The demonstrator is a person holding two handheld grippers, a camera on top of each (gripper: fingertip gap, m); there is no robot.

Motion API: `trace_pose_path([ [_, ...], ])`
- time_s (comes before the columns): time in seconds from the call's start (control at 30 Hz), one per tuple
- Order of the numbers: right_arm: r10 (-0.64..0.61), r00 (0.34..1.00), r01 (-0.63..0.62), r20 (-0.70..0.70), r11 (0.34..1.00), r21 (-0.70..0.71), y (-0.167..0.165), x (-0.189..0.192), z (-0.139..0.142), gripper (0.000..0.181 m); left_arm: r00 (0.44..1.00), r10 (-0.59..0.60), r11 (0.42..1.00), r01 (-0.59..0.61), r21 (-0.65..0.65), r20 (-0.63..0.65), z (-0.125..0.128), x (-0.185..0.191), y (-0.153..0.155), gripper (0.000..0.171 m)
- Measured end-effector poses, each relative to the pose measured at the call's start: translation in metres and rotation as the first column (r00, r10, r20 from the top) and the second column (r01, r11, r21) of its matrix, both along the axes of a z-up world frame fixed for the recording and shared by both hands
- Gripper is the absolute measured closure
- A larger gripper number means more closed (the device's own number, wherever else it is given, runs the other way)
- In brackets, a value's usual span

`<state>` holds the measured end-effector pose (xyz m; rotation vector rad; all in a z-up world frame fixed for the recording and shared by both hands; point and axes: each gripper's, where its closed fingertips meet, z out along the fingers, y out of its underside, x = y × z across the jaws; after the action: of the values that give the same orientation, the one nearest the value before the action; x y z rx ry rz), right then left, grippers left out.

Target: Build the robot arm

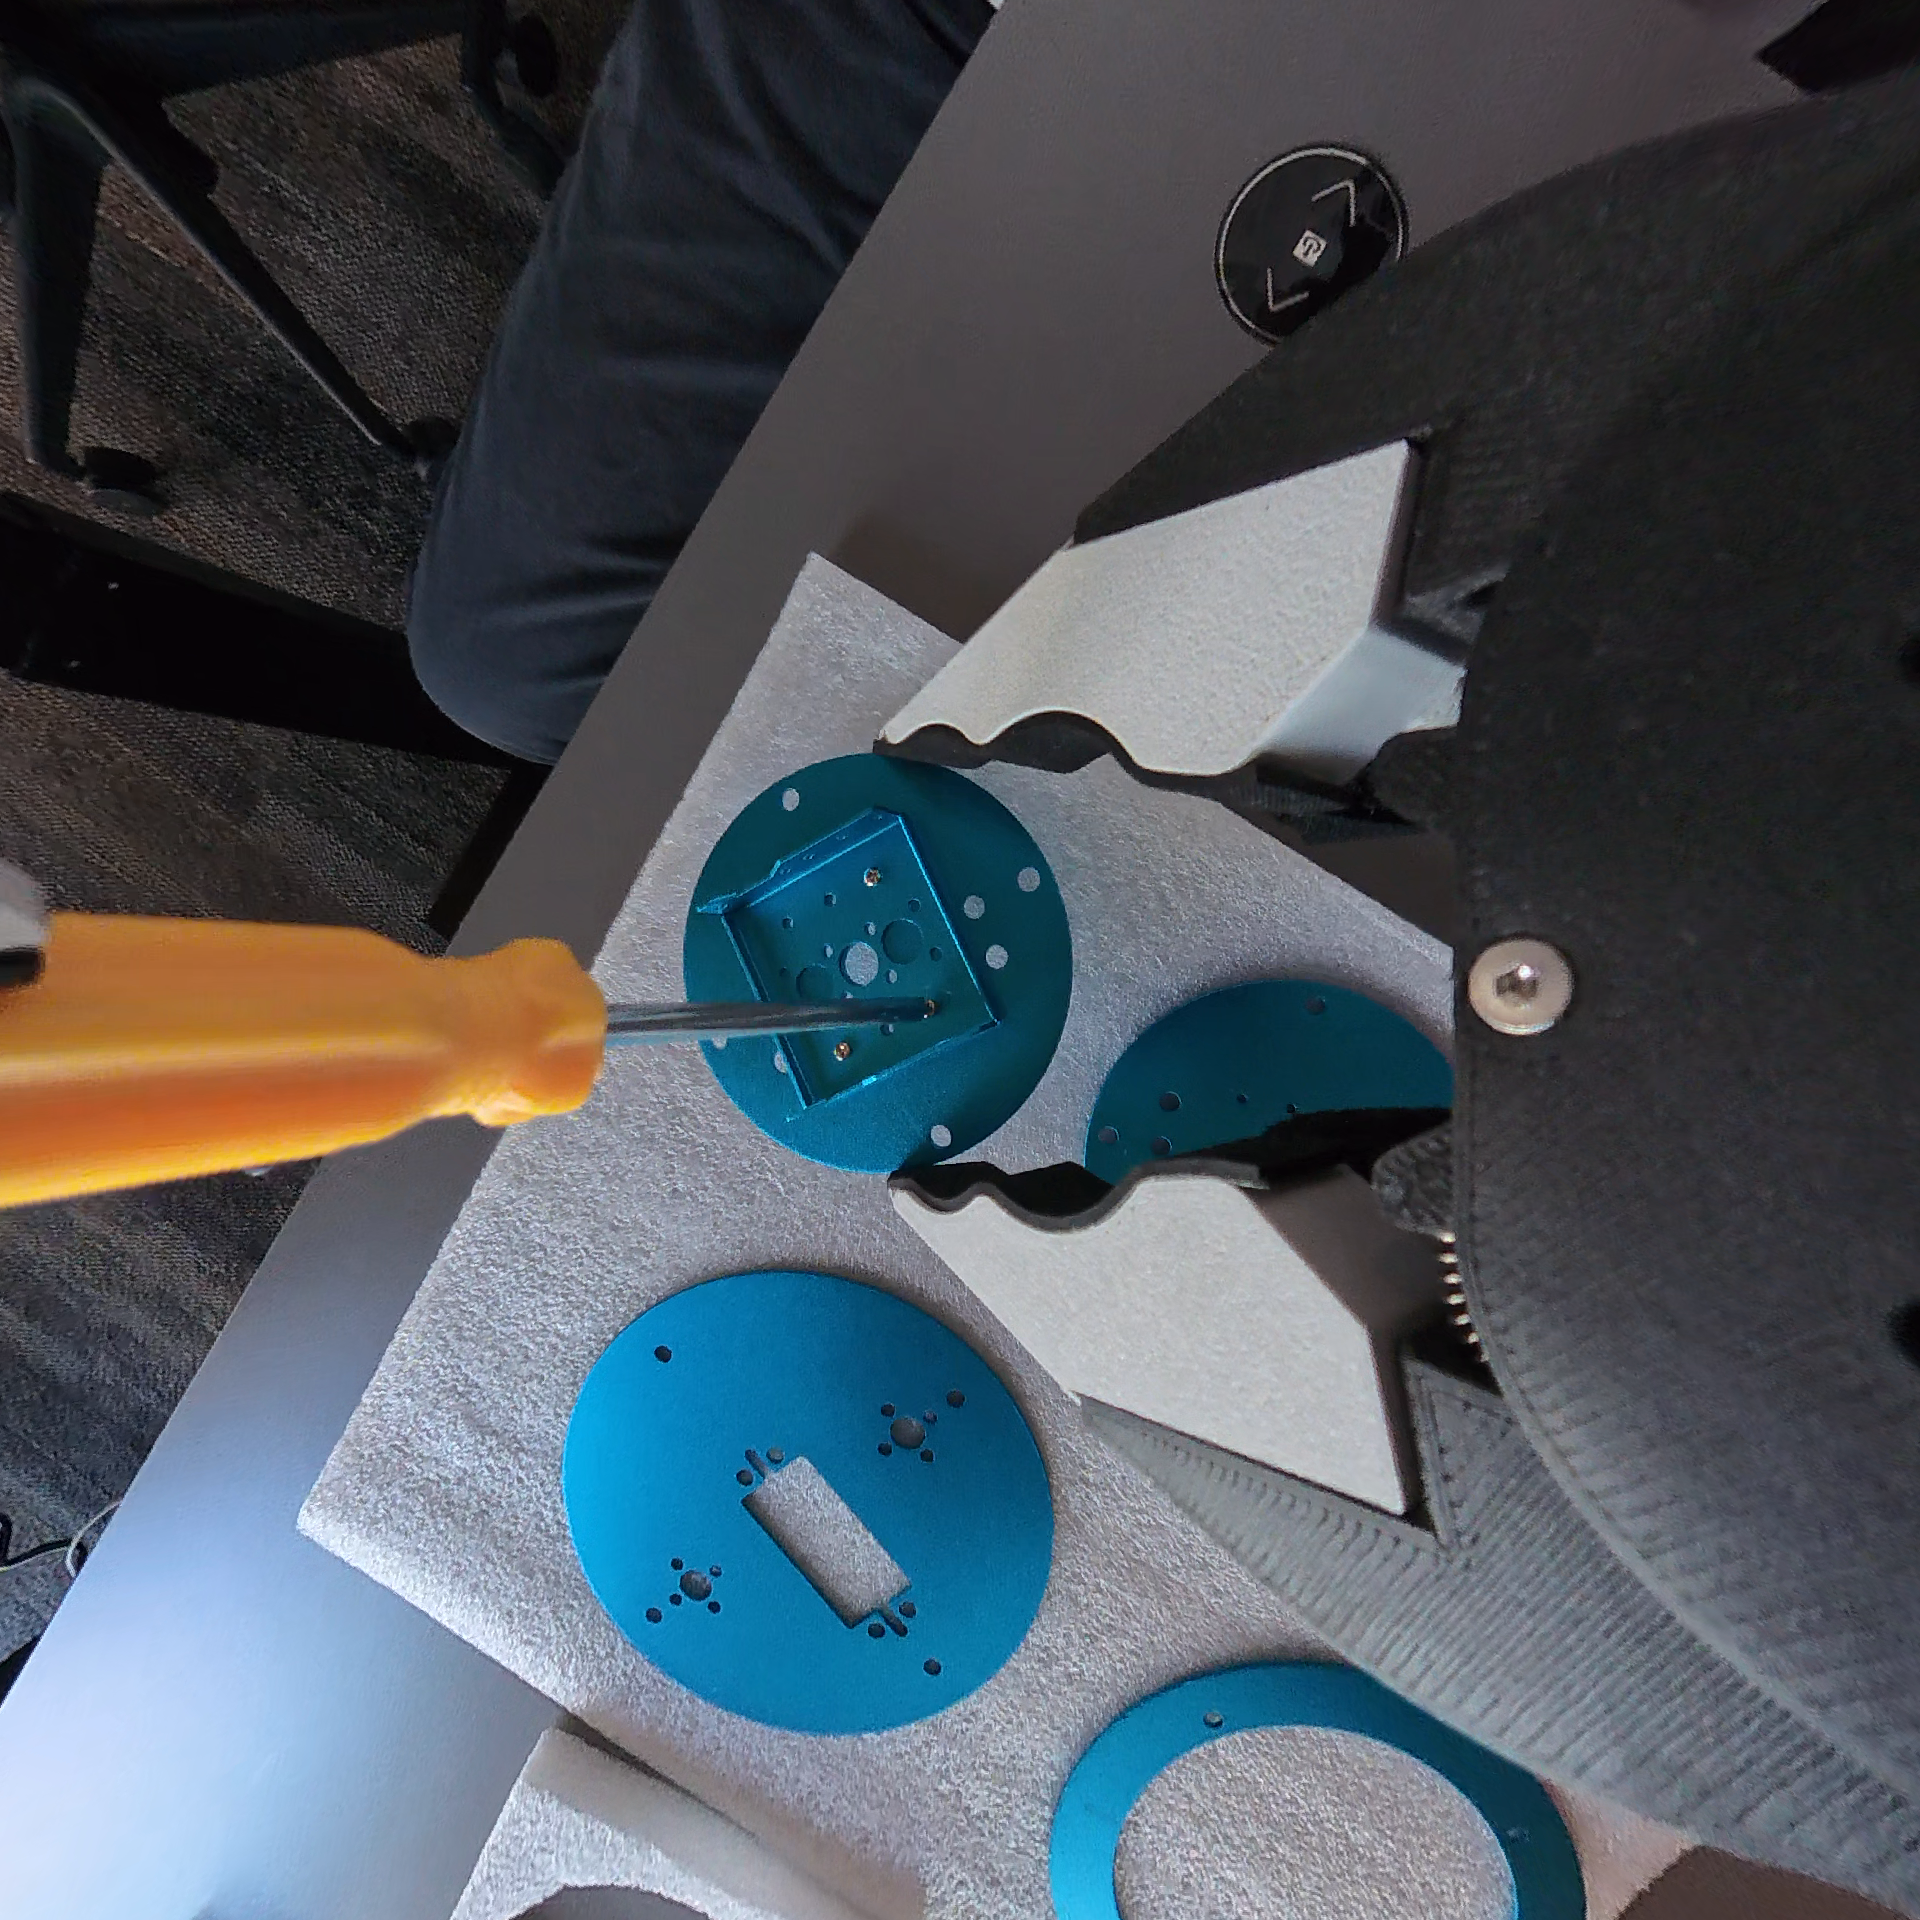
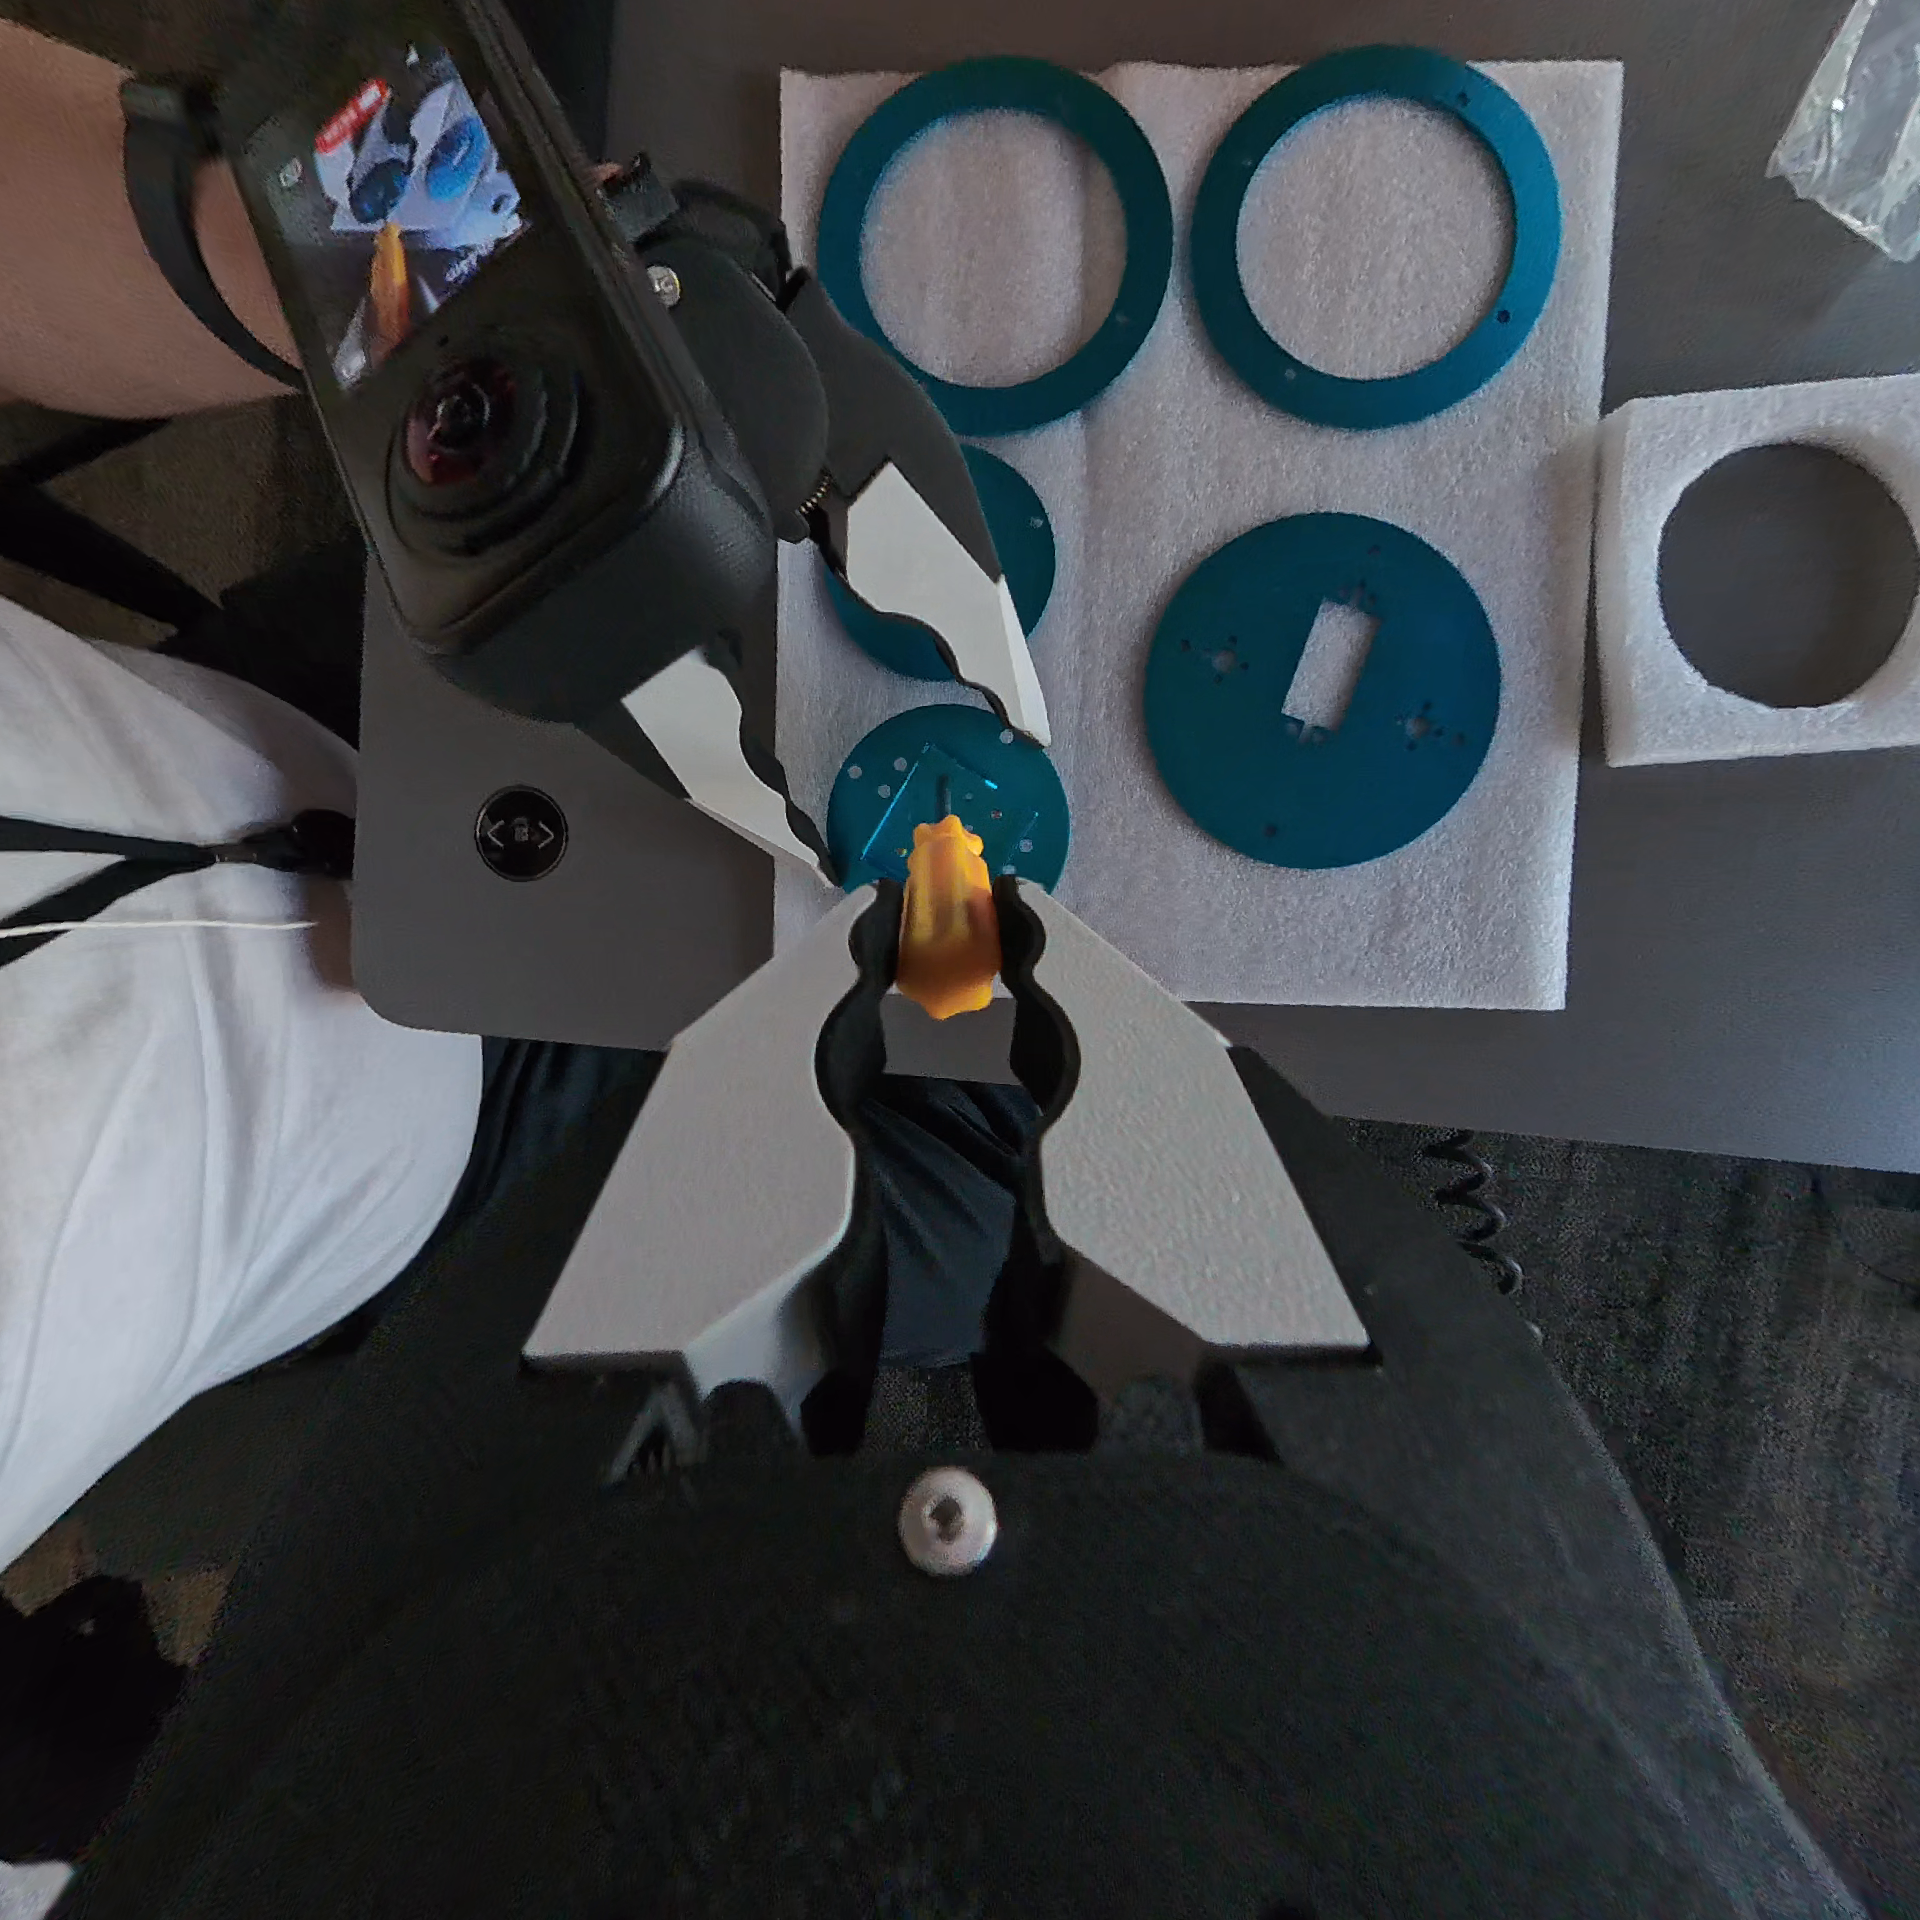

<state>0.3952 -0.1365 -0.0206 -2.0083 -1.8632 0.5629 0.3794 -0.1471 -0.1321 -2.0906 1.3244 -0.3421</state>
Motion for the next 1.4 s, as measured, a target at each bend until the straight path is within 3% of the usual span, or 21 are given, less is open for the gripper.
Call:
trace_pose_path([
  [0.03,0.009,1.000,-0.009,-0.005,1.000,0.011,-0.001,-0.001,0.002,0.163,1.000,0.002,1.000,-0.002,-0.004,0.008,0.002,0.001,0.000,0.095],
  [0.2,0.304,0.952,-0.301,0.015,0.932,0.202,-0.018,0.000,0.004,0.164,0.999,-0.013,1.000,0.013,-0.008,0.033,0.004,0.004,-0.004,0.095],
  [0.27,0.328,0.944,-0.326,0.026,0.922,0.206,-0.019,0.002,0.004,0.165,0.999,-0.026,1.000,0.026,0.005,0.032,0.005,0.004,-0.005,0.095],
  [0.37,0.214,0.977,-0.213,0.007,0.968,0.137,-0.009,-0.001,0.006,0.163,1.000,-0.031,0.998,0.031,0.048,-0.003,0.006,0.004,-0.004,0.096],
  [0.4,0.151,0.989,-0.151,0.006,0.984,0.098,-0.006,-0.002,0.006,0.163,0.999,-0.048,0.998,0.048,0.049,0.006,0.008,0.007,-0.006,0.126],
  [0.47,0.060,0.998,-0.059,-0.017,0.996,0.063,-0.005,-0.006,0.005,0.163,0.998,-0.049,0.999,0.049,0.021,0.030,0.010,0.010,-0.009,0.127],
  [0.53,0.095,0.995,-0.095,0.007,0.992,0.088,-0.009,-0.003,0.001,0.164,0.998,-0.059,0.998,0.060,-0.015,0.028,0.006,0.010,-0.013,0.126],
  [0.63,0.120,0.992,-0.123,0.033,0.983,0.139,-0.005,-0.004,-0.012,0.165,0.996,-0.040,0.996,0.046,0.079,-0.074,-0.001,-0.004,-0.003,0.127],
  [0.73,0.115,0.993,-0.115,0.013,0.986,0.117,-0.006,-0.006,-0.014,0.165,0.998,-0.064,0.991,0.065,0.115,-0.008,0.006,0.001,-0.007,0.138],
  [0.87,0.119,0.993,-0.120,0.011,0.985,0.127,-0.005,-0.005,-0.014,0.165,0.999,-0.047,0.994,0.048,0.099,-0.007,0.004,-0.007,-0.004,0.119],
  [0.97,0.116,0.993,-0.114,-0.010,0.986,0.118,-0.005,-0.005,-0.014,0.165,0.997,-0.045,0.999,0.043,0.026,0.063,-0.001,-0.007,-0.012,0.109],
  [1.1,0.121,0.992,-0.118,-0.019,0.987,0.112,-0.006,-0.004,-0.015,0.165,0.998,-0.003,0.999,0.000,0.043,0.062,-0.007,-0.016,-0.005,0.083],
  [1.27,0.123,0.992,-0.120,-0.015,0.986,0.115,-0.006,-0.003,-0.015,0.165,0.994,-0.083,0.996,0.085,-0.028,0.074,-0.014,-0.010,-0.007,0.091],
  [1.4,0.129,0.992,-0.127,-0.010,0.985,0.118,-0.007,-0.003,-0.015,0.165,0.994,-0.083,0.995,0.086,-0.043,0.071,-0.022,-0.010,-0.004,0.095],
])
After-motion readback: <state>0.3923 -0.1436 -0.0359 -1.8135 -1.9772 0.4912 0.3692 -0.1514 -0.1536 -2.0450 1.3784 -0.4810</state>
